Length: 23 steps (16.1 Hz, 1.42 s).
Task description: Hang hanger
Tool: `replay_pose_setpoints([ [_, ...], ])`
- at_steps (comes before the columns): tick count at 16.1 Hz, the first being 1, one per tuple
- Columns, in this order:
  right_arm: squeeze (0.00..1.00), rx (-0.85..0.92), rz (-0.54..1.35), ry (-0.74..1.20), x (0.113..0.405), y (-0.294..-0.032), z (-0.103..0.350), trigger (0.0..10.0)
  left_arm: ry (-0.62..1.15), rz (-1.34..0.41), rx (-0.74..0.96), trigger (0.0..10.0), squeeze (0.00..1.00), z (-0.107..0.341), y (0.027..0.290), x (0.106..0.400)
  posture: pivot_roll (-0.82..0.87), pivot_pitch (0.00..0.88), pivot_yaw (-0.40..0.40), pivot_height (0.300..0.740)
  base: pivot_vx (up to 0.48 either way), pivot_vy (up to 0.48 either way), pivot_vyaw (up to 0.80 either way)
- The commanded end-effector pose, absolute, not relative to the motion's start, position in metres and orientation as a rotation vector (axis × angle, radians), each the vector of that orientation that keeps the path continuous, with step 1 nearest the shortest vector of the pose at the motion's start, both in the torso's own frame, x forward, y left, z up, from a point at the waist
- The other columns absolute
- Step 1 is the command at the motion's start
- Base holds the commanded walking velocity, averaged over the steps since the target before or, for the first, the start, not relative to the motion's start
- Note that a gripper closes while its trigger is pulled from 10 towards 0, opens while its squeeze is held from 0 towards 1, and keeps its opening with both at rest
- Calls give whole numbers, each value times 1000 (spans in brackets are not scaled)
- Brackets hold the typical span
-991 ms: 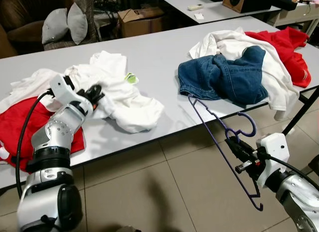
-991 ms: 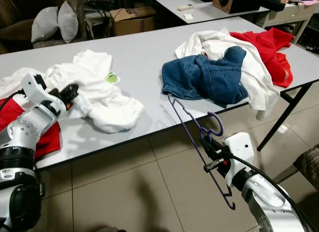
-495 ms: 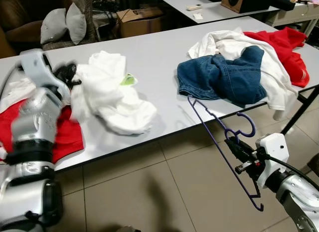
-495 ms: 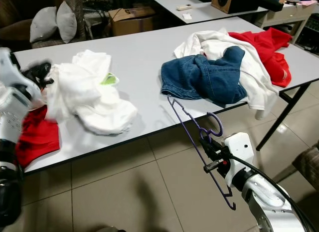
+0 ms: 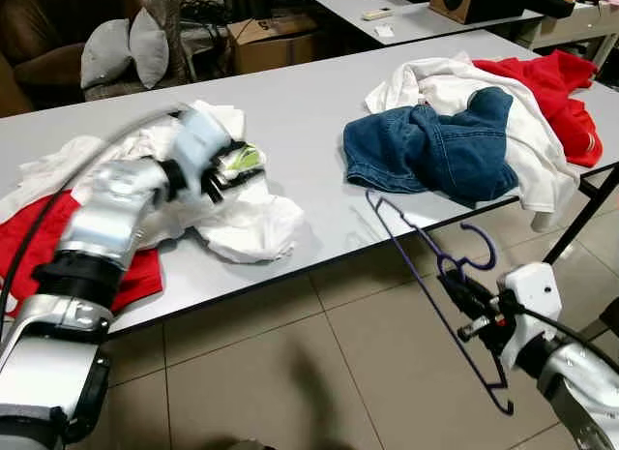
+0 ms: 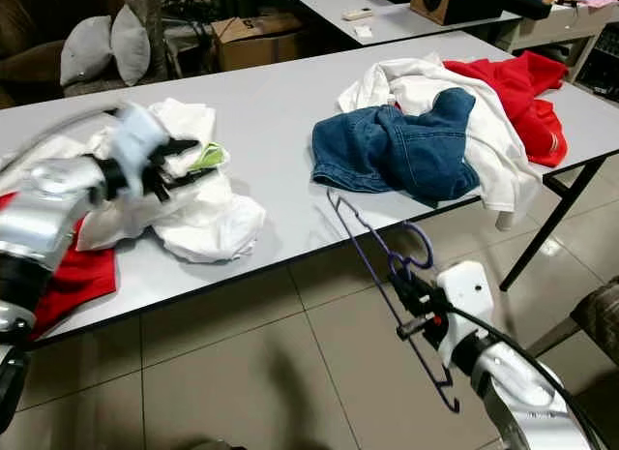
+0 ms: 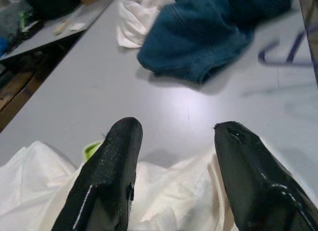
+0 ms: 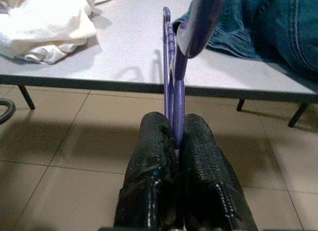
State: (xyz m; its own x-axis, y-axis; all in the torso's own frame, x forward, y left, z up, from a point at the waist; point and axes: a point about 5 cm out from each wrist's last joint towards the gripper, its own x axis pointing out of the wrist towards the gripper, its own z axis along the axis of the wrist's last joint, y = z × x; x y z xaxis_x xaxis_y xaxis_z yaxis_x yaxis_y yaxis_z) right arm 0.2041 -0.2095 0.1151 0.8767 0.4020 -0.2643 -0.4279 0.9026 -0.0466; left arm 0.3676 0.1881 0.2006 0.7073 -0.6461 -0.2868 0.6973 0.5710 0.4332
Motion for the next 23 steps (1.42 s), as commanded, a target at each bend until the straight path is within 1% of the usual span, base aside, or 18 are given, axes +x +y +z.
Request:
replay_pose_setpoints([
  [1, 0, -119, 431, 236, 204, -209, 119, 10000, 130, -822, 670, 10000, 0, 200, 185, 371, -121, 0, 91, 740, 0, 0, 0],
  [4, 0, -119, 434, 238, 204, -208, 118, 10000, 218, -887, 756, 10000, 0, 182, 179, 370, -125, 0, 97, 740, 0, 0, 0],
  [5, 0, -119, 435, 239, 203, -208, 118, 10000, 231, -911, 751, 10000, 0, 178, 177, 369, -125, 0, 97, 740, 0, 0, 0],
  [7, 0, -124, 438, 245, 202, -209, 118, 10000, 274, -1041, 650, 10000, 0, 168, 165, 360, -126, 0, 94, 740, 0, 0, 0],
  [8, 0, -124, 436, 246, 202, -209, 118, 10000, 309, -1092, 664, 10000, 0, 160, 161, 355, -126, 0, 94, 740, 0, 0, 0],
  [9, 0, -125, 438, 245, 204, -210, 118, 10000, 308, -1106, 647, 10000, 0, 155, 153, 354, -121, 0, 86, 740, 0, 0, 0],
  [11, 0, -125, 442, 244, 205, -209, 118, 10000, 298, -1137, 541, 10000, 0, 150, 136, 352, -118, 0, 83, 740, 0, 0, 0],
  [12, 0, -126, 447, 243, 207, -209, 119, 10000, 304, -1171, 408, 10000, 0, 144, 119, 349, -115, 0, 79, 740, 0, 0, 0],
  [13, 0, -128, 450, 243, 208, -209, 119, 10000, 277, -1192, 328, 10000, 0, 145, 109, 347, -118, 0, 80, 740, 0, 0, 0],
  [14, 0, -129, 451, 243, 208, -209, 119, 10000, 212, -1175, 224, 10000, 0, 153, 99, 349, -120, 0, 79, 740, 0, 0, 0],
  [15, 0, -131, 451, 241, 209, -209, 120, 10000, 98, -1095, 112, 10000, 0, 170, 91, 358, -122, 0, 80, 740, 0, 0, 0],
  [16, 0, -133, 451, 241, 209, -209, 120, 10000, 69, -1007, 113, 10000, 0, 177, 98, 366, -125, 0, 82, 740, 0, 0, 0],
  [18, 0, -136, 451, 243, 208, -209, 120, 10000, 133, -812, 455, 10000, 0, 171, 131, 379, -125, 0, 84, 740, 0, 0, 0],
  [19, 0, -139, 452, 245, 208, -209, 119, 10000, 180, -752, 564, 10000, 0, 167, 147, 381, -124, 0, 85, 740, 0, 0, 0],
  [20, 0, -138, 454, 246, 207, -208, 118, 10000, 225, -678, 642, 10000, 0, 164, 167, 383, -124, 0, 86, 740, 0, 0, 0],
  [22, 0, -135, 455, 246, 207, -208, 118, 10000, 263, -611, 757, 10000, 0, 163, 186, 383, -120, 0, 85, 740, 0, 0, 0],
  [23, 0, -134, 455, 246, 207, -208, 118, 10000, 269, -598, 778, 10000, 0, 163, 190, 383, -120, 0, 85, 740, 0, 0, 0],
])
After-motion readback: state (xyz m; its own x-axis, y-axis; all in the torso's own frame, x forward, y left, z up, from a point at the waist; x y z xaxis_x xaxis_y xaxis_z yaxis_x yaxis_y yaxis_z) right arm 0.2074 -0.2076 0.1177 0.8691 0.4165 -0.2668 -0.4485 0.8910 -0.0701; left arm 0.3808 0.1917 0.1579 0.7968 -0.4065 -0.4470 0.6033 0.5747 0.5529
